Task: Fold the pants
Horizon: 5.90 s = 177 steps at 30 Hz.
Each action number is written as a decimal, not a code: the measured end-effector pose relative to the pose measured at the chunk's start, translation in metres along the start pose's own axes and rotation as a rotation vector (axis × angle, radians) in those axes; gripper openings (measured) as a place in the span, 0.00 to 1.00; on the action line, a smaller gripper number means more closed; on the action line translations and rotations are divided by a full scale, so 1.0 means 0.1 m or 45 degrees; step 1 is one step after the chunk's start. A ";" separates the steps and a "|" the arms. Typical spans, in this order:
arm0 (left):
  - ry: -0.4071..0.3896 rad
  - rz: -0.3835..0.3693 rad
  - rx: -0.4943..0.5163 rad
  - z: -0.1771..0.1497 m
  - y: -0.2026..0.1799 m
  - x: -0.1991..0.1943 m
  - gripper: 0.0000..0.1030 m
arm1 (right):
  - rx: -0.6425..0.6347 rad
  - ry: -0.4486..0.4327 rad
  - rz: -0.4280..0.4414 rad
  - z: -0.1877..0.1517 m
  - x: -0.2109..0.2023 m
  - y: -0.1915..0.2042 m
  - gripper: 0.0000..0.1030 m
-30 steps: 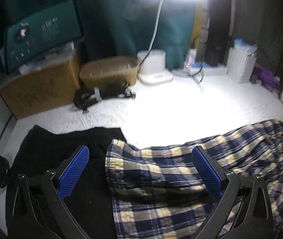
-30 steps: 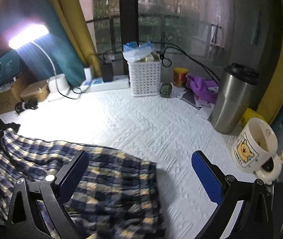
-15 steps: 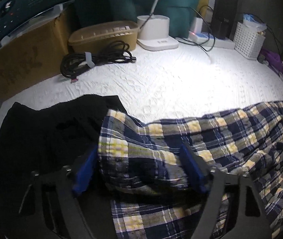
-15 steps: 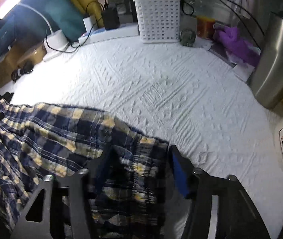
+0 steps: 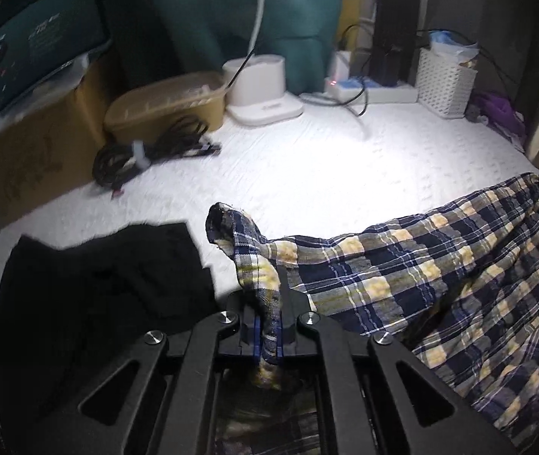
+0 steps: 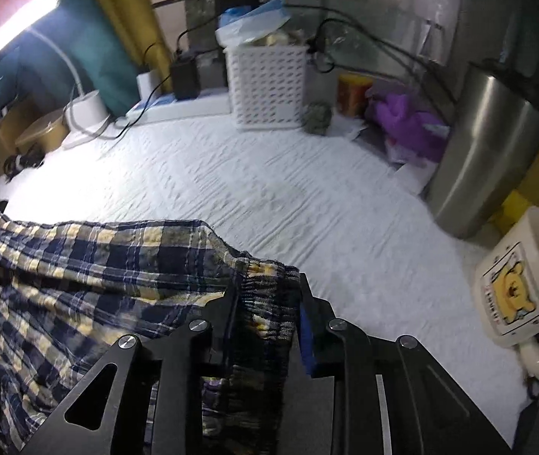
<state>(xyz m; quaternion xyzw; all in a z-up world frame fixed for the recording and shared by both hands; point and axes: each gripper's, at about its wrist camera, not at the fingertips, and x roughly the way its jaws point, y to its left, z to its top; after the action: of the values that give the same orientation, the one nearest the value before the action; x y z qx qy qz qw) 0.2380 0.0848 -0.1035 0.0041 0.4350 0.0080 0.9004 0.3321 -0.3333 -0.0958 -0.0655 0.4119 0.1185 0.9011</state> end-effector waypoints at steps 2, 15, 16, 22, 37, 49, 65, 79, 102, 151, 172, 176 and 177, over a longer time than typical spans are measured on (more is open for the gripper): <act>-0.024 -0.019 -0.003 0.07 -0.06 0.01 0.03 | 0.008 -0.032 -0.029 0.05 -0.03 -0.07 0.26; 0.055 -0.038 -0.060 0.30 -0.19 0.60 0.03 | 0.002 0.020 -0.112 0.34 0.41 -0.33 0.26; 0.071 -0.035 -0.071 0.30 -0.17 0.65 0.04 | -0.006 0.044 -0.113 0.33 0.47 -0.33 0.26; 0.100 -0.017 -0.090 0.33 -0.04 0.73 0.11 | 0.019 0.107 -0.147 0.36 0.63 -0.39 0.49; -0.048 0.086 -0.086 0.19 0.26 0.05 0.57 | -0.065 -0.035 -0.329 0.35 -0.03 -0.33 0.60; -0.139 -0.037 -0.064 -0.34 0.00 -0.60 0.63 | -0.070 -0.151 -0.301 -0.20 -0.90 -0.03 0.69; -0.142 -0.172 0.014 -1.15 -0.30 -1.02 0.67 | -0.079 -0.157 -0.216 -0.97 -1.35 0.62 0.70; -0.120 -0.263 0.053 -1.54 -0.61 -1.20 0.68 | -0.022 -0.112 -0.117 -1.49 -1.45 0.93 0.71; -0.057 -0.226 -0.061 -1.95 -0.21 -1.13 0.70 | -0.688 -0.169 -0.080 -1.79 -1.07 2.94 0.72; -0.206 -0.049 0.276 -1.26 -0.72 -0.83 0.17 | -0.243 -0.101 0.331 -0.79 -0.86 2.32 0.72; -0.404 -0.269 0.052 -0.86 -0.47 -1.82 0.05 | -0.556 -0.315 -0.371 -1.85 -0.99 2.09 0.75; -0.386 -0.242 0.041 -0.89 -0.42 -1.87 0.05 | -0.499 -0.308 -0.412 -1.90 -1.05 1.71 0.73; -0.380 -0.238 0.033 -0.90 -0.41 -1.88 0.05 | -0.494 -0.304 -0.420 -1.90 -1.05 1.65 0.73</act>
<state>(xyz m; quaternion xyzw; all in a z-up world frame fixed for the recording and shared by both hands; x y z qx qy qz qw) 0.0509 0.0405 -0.0125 -0.0236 0.2951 -0.0822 0.9516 0.0833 -0.2326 -0.1431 -0.2887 0.2560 0.0537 0.9210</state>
